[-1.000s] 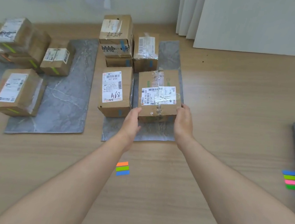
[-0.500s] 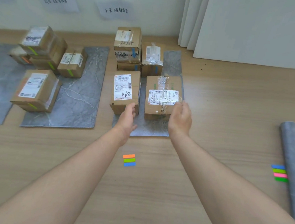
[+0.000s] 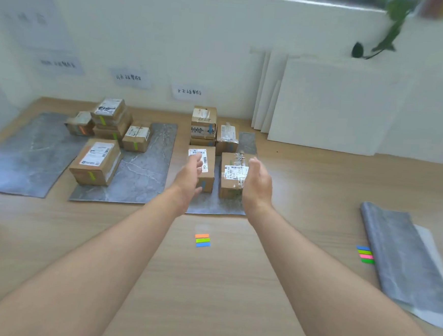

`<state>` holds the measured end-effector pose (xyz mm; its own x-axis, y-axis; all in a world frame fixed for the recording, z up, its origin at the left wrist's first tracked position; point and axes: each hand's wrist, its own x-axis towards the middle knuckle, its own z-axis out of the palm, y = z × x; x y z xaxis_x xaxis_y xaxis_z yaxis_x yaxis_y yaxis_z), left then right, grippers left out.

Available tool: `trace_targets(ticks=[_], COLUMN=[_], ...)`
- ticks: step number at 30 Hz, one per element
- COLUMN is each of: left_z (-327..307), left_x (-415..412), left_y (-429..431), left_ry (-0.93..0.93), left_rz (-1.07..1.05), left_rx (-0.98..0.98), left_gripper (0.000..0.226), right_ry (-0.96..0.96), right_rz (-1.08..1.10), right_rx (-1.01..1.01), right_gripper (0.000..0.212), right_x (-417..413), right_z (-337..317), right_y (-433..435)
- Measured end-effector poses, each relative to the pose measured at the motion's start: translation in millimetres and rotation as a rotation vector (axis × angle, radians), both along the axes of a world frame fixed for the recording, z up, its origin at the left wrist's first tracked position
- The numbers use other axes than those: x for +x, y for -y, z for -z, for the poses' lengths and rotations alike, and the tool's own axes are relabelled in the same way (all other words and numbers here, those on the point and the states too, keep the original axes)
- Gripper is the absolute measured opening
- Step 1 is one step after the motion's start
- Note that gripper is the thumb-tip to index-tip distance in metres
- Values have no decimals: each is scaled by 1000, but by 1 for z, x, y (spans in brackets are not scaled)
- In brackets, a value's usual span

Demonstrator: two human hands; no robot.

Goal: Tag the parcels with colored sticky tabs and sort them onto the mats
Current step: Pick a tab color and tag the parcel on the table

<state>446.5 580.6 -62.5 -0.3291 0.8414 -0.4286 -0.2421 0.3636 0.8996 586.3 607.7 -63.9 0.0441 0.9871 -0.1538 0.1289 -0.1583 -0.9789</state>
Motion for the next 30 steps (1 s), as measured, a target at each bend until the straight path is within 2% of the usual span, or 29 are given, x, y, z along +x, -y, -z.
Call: trace_targets(ticks=[3, 7, 8, 12, 17, 20, 25, 28, 30], left_z=[-34, -75, -83, -107, -111, -109, -101, -96, -91], left_x=[5, 12, 15, 29, 28, 13, -21, -43, -62], left_y=[27, 62, 71, 112, 170, 198, 230, 249, 266], left_ry=[-20, -47, -58, -102, -129, -149, -137, -126, -112], left_rz=[4, -23, -24, -48, -130, -151, -172, -191, -224], left_rx=[62, 152, 173, 225, 197, 192, 166, 168, 159], left_gripper=[57, 55, 54, 53, 50, 57, 57, 56, 55], right_ry=[-16, -31, -26, -44, -33, -42, -42, -31, -25], right_rz=[-18, -57, -69, -130, -210, -252, -277, -303, -332], right_rx=[41, 100, 115, 145, 128, 113, 138, 154, 147], right_gripper=[70, 31, 27, 30, 39, 43, 35, 44, 43], right_x=[4, 14, 17, 27, 23, 14, -11, -37, -61], right_z=[-34, -69, -77, -93, -94, -95, -99, -96, -90], right_y=[29, 57, 64, 96, 138, 163, 190, 204, 213])
